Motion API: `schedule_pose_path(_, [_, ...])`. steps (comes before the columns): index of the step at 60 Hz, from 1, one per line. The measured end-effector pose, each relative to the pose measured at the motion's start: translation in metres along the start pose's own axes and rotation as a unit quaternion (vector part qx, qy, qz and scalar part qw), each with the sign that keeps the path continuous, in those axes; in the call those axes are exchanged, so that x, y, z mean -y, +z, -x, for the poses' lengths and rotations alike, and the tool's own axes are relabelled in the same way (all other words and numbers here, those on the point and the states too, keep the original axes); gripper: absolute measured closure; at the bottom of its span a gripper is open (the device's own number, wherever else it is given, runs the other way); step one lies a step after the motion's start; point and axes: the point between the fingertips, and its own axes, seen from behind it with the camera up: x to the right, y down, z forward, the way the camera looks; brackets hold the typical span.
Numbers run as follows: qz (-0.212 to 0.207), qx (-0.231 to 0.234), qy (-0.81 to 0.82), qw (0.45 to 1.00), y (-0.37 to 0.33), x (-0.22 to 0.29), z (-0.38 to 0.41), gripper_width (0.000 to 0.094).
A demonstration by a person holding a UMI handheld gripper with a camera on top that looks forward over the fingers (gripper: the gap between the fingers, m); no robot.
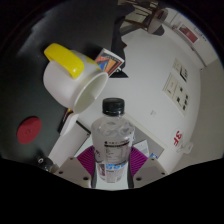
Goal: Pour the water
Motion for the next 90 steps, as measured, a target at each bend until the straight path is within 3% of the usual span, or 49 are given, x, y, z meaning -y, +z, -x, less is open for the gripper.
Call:
schedule_pose_path(13, [0.010,-0.001,0.053,0.999,0.001,-0.014,-0.010,0.0528])
schedule_pose_path(22, [0.032,-0.010,0.235,0.971,-0.003,-0.056,-0.044,0.0533])
schedule_pose_path(27, [0.050,-0.005,0.396,0.917,-0.011,-0.080,-0.057,0.0533])
schedule_pose_path(37, [0.037,0.054,0.693,0.718,-0.020,-0.093,-0.039,0.0531])
schedule_pose_path(44, [0.044,0.089,0.801,0.590,-0.026,-0.088,0.001,0.0531])
schedule_pose_path(50, [0.069,0.107,0.841,0.526,-0.026,-0.048,0.041,0.0534])
schedule_pose_path(53, [0.075,0.130,0.856,0.495,-0.025,-0.059,0.073,0.0533])
schedule_pose_path(58, [0.086,0.148,0.871,0.460,-0.024,-0.034,0.106,0.0532])
schedule_pose_path(68, [0.093,0.175,0.869,0.454,-0.025,0.003,0.152,0.0533])
schedule_pose_path(69, [0.094,0.179,0.869,0.451,-0.026,0.007,0.156,0.0499])
schedule_pose_path(75, [0.091,0.159,0.878,0.442,-0.027,0.004,0.156,0.0520])
schedule_pose_path(83, [0.100,0.168,0.880,0.433,-0.025,0.004,0.158,0.0386])
schedule_pose_path(88, [0.123,0.201,0.871,0.431,-0.035,0.009,0.166,0.0074])
schedule_pose_path(90, [0.135,0.204,0.869,0.430,-0.041,0.006,0.167,0.0110])
